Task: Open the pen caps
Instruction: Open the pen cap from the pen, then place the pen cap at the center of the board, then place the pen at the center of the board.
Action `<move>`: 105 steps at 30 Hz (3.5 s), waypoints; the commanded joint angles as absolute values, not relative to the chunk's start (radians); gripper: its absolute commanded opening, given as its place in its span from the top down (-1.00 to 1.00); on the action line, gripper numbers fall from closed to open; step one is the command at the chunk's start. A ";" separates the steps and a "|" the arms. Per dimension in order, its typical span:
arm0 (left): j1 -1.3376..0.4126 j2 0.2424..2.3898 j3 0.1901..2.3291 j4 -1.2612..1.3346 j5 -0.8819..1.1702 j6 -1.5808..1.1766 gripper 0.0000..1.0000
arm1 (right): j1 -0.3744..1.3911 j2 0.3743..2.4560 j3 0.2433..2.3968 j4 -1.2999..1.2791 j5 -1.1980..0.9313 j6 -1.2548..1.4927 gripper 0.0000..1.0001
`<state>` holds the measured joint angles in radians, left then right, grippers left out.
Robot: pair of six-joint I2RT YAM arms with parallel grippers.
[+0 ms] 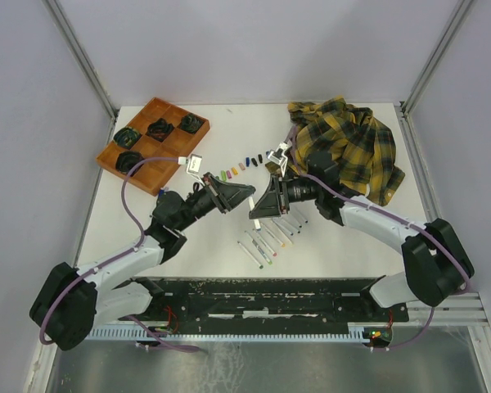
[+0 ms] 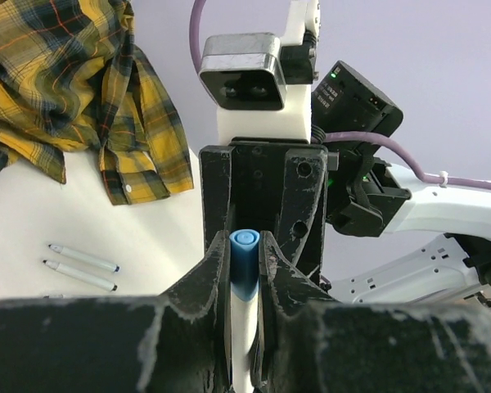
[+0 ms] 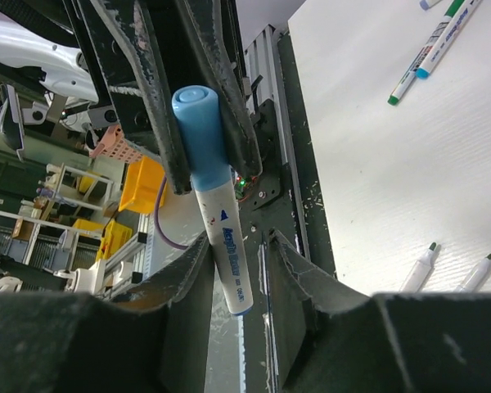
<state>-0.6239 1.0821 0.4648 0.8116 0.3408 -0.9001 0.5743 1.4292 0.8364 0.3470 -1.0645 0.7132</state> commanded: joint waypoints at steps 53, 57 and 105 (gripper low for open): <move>-0.308 1.631 0.962 -0.200 -0.253 -0.783 0.94 | 0.719 1.527 1.018 -0.216 -0.743 0.362 1.00; -0.320 1.761 1.104 -0.269 -0.256 -0.747 0.94 | 0.719 1.535 1.025 -0.229 -0.739 0.359 1.00; -0.367 1.081 0.720 -0.073 -0.278 -0.637 -0.15 | 1.012 1.716 1.176 -0.475 -0.268 0.425 1.00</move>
<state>-0.3679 1.2343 0.9031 -0.1997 -0.2779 -0.6804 0.9676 1.6840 1.1027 -0.4118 -0.4095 0.3756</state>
